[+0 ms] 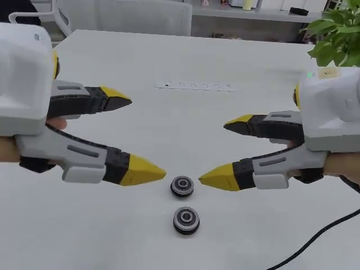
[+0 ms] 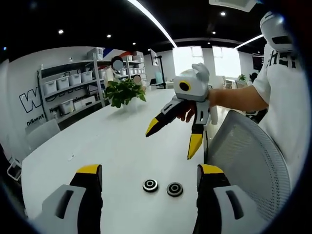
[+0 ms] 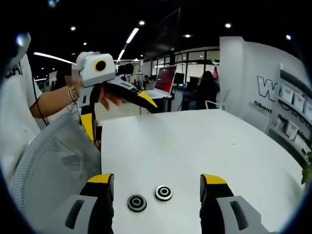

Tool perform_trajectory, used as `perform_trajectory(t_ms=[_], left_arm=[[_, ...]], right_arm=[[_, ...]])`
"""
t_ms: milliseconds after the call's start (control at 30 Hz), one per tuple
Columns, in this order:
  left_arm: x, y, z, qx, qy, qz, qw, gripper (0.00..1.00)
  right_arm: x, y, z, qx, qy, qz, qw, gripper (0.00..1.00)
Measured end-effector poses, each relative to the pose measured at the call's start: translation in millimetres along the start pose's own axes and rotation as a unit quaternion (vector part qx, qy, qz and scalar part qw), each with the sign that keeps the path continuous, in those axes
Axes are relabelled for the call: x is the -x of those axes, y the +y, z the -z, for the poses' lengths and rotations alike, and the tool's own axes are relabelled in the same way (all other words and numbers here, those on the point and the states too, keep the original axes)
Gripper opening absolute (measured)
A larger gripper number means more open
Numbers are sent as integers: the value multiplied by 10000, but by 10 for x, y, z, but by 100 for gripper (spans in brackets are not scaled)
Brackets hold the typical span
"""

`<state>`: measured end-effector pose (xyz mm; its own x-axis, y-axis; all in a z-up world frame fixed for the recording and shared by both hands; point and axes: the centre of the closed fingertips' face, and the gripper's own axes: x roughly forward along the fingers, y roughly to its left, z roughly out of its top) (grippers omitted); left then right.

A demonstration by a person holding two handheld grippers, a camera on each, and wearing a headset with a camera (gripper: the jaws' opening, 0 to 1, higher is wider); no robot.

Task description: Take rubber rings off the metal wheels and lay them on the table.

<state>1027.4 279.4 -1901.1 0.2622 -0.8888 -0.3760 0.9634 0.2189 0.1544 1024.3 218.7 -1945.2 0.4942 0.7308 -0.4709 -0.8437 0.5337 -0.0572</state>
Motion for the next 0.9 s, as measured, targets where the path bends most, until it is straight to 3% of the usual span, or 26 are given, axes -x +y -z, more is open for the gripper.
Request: perform_trajectory(t_ms=[133,400,600,733,833,900], left_arm=[[-135,-14,5,103,-174,101,9997,70],[-288,-22,145,-45,-62,146,9999,67],[-442,40,178,-101,-132,70,9998,65],[-544,55,227,-118,-87,69,9999,58],[-612,13,234,66,-215,123,9997,57],[-647,-39,247,133,-330,133,9993,57]], right_arm=[[-135,48,88,88,101,-138,9998,69],[-255,200,366,-7,298,-464,9985,65],[-344,311,583,-59,499,-726,9961,62],[-390,343,746,61,762,-771,9941,60],[-404,314,794,55,798,-735,9941,58],[-407,269,780,-195,696,-636,9954,57]])
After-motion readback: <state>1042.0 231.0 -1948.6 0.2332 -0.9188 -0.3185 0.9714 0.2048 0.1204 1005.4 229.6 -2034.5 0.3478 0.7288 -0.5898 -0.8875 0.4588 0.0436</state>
